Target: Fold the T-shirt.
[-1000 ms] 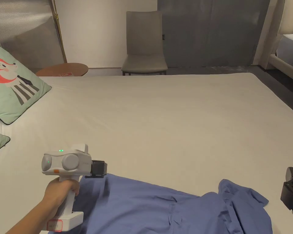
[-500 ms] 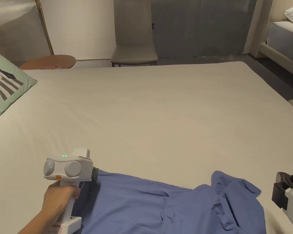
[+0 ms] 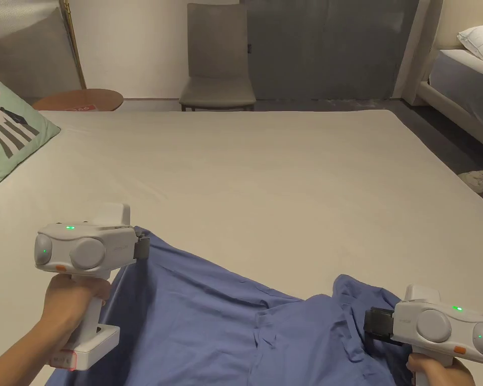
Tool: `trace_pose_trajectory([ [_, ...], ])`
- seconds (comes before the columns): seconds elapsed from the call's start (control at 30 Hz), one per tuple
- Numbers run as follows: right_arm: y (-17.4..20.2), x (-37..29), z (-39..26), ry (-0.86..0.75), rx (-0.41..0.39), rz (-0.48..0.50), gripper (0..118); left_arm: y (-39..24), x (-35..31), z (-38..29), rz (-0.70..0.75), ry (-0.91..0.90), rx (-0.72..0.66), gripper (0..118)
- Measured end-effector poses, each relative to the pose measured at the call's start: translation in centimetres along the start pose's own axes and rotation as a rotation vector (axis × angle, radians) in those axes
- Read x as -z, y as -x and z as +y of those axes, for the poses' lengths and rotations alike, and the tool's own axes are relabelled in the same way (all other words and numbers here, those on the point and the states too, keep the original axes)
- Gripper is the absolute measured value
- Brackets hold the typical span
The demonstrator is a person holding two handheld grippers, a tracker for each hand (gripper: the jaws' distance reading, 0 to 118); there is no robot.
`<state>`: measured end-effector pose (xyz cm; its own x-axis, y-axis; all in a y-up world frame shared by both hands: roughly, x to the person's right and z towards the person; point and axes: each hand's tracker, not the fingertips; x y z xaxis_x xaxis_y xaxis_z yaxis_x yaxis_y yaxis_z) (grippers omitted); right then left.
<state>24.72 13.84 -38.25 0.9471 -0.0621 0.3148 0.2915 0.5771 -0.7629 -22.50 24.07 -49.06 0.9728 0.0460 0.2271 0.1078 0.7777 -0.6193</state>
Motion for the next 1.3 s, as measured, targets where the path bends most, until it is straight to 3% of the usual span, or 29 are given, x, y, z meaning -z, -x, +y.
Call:
trace_pose_trajectory([
  [0.07,0.9,-0.1,-0.4,-0.004,-0.067,-0.018,58,-0.1,-0.2,0.0,0.003,-0.001,0.0,1],
  [0.13,1.5,-0.2,-0.8,-0.019,-0.12,-0.052,38,-0.2,-0.5,-0.3,0.01,-0.001,0.003,1],
  [0.17,1.6,-0.3,-0.8,-0.026,-0.115,-0.038,30,-0.3,-0.7,-0.5,0.012,-0.003,0.002,1],
  [0.2,1.6,-0.5,-0.8,-0.022,-0.112,-0.03,10,-0.1,-0.6,-0.6,0.013,-0.003,-0.002,1],
  [0.23,1.6,-0.7,-0.7,-0.021,-0.112,-0.024,3,-0.1,-0.7,-0.7,0.014,-0.003,-0.007,1],
  [0.3,1.2,-1.3,-0.5,-0.035,-0.121,-0.031,3,0.0,-1.1,-0.9,0.02,-0.005,-0.018,1],
  [0.57,1.6,-10.4,4.2,-0.419,-0.177,-0.008,3,2.1,-5.3,1.4,0.07,-0.108,-0.101,1],
  [0.7,2.8,-15.1,8.6,-0.561,-0.17,0.063,3,3.6,-9.0,4.8,0.105,-0.222,-0.119,1],
  [1.07,7.9,-24.5,20.6,-0.858,-0.245,0.092,3,5.3,-18.6,17.1,0.174,-0.487,-0.103,1],
  [1.3,9.5,-27.6,28.2,-0.954,-0.163,0.164,3,6.2,-19.8,24.3,0.248,-0.583,-0.076,1],
])
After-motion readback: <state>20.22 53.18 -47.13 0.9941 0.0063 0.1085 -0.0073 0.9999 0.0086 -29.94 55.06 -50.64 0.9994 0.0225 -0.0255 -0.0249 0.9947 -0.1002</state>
